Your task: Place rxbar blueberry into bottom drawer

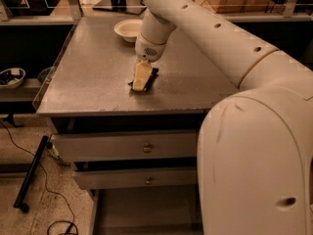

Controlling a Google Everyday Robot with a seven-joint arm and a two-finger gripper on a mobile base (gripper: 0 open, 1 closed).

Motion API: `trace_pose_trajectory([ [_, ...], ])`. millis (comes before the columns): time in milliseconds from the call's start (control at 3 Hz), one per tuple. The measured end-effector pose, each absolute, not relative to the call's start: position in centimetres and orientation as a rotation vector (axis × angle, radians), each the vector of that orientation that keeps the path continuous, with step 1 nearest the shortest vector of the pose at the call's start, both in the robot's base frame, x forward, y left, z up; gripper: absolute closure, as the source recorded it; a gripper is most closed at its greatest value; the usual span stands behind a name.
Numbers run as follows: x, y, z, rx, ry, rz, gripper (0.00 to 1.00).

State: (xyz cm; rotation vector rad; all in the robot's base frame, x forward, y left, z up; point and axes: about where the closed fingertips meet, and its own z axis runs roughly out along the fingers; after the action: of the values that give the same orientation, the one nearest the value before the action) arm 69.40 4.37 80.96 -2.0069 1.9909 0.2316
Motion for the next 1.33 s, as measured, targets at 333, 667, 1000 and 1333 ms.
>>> trace_pose_trajectory([
  [333,69.4,4.4,81.0,-2.007,1.991,0.232,1.0],
  [667,69.4,4.4,81.0,-2.007,1.991,0.232,1.0],
  [1000,69.4,4.4,81.9,-2.007,1.991,0.232,1.0],
  [1333,69.4,4.4,82.8,-2.007,1.991,0.231,1.0],
])
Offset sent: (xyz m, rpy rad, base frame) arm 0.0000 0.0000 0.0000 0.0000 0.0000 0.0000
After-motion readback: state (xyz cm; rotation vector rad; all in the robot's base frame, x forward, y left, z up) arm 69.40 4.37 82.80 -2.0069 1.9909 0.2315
